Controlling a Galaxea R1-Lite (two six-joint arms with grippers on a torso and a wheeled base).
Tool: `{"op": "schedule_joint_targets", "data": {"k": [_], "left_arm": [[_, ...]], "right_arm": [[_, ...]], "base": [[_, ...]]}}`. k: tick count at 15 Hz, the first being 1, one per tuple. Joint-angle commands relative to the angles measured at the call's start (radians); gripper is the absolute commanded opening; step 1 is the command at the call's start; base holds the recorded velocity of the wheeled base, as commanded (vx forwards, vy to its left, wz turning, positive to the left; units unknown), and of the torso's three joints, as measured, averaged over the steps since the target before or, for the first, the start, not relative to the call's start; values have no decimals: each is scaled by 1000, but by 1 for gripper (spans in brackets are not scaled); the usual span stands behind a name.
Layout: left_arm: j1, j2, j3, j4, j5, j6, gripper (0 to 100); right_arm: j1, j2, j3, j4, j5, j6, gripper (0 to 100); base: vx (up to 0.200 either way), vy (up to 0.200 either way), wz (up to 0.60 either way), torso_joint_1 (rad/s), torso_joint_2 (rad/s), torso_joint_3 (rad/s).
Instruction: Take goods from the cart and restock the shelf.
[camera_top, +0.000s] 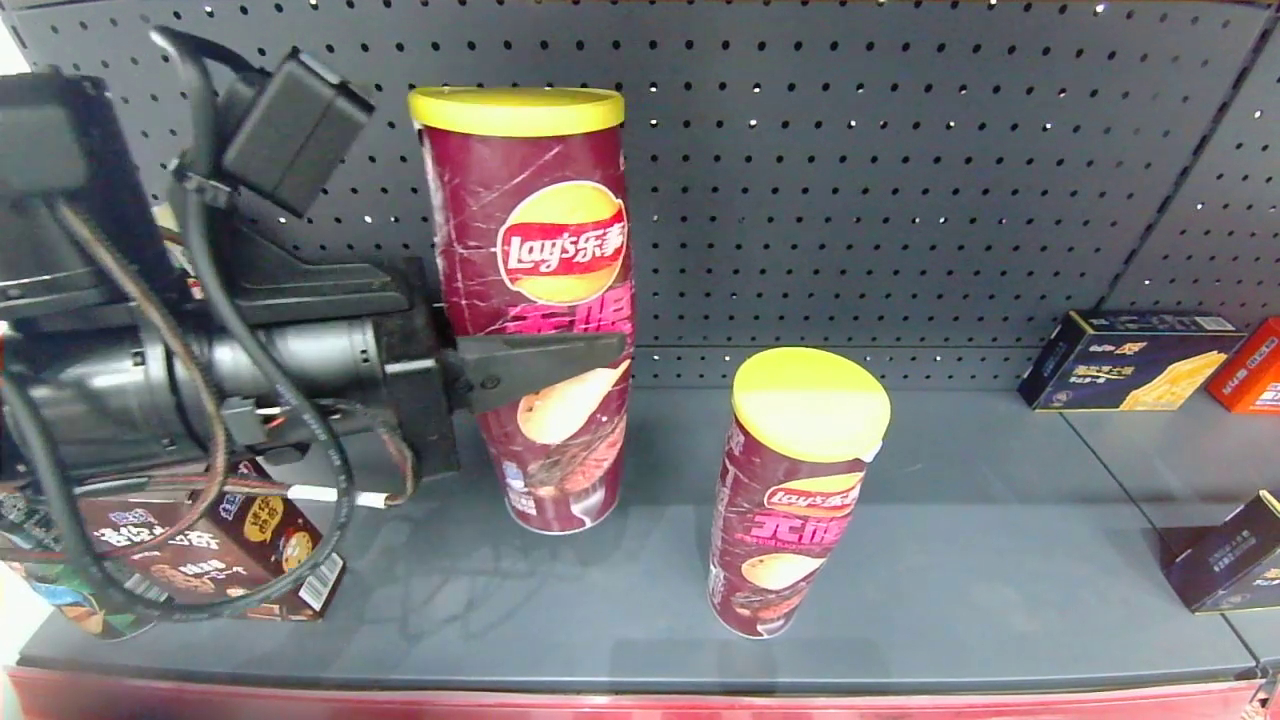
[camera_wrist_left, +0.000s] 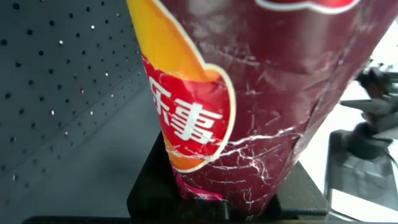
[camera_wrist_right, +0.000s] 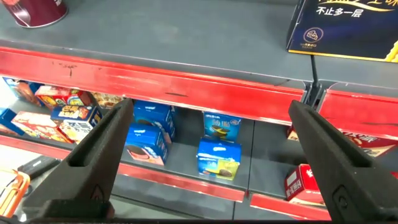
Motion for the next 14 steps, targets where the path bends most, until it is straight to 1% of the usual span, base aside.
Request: {"op": "schedule_joint_targets", "data": {"k": [1, 2, 3, 5, 7, 9, 10, 12, 14], "left_arm": [[3, 157, -47, -90, -3, -4, 0], [0, 188, -47, -132, -4, -4, 0], [-5, 232, -47, -179, -18, -6, 0], [0, 300, -51, -250, -63, -9, 0], [-3, 375, -71, -330, -66, -9, 0], [-3, 432, -131, -333, -64, -3, 0], [-3, 441, -143, -331, -64, -3, 0], [-5, 498, -220, -325, -66, -4, 0], [-8, 533, -265, -325, -66, -4, 0]], "right_arm": [[1, 6, 0, -1, -1, 0, 100], [1, 6, 0, -1, 1, 0, 100], [1, 4, 0, 1, -1, 0, 100], [1, 4, 0, -1, 1, 0, 100], [1, 4, 0, 1, -1, 0, 100], [1, 6, 0, -1, 1, 0, 100], [1, 4, 0, -1, 1, 0, 100], [1, 4, 0, -1, 1, 0, 100], [1, 4, 0, -1, 1, 0, 100]], "base": [[0, 0, 0, 0, 0, 0], [0, 0, 0, 0, 0, 0], [0, 0, 0, 0, 0, 0], [0, 0, 0, 0, 0, 0], [0, 0, 0, 0, 0, 0], [0, 0, 0, 0, 0, 0], [0, 0, 0, 0, 0, 0], [0, 0, 0, 0, 0, 0], [0, 0, 0, 0, 0, 0]]}}
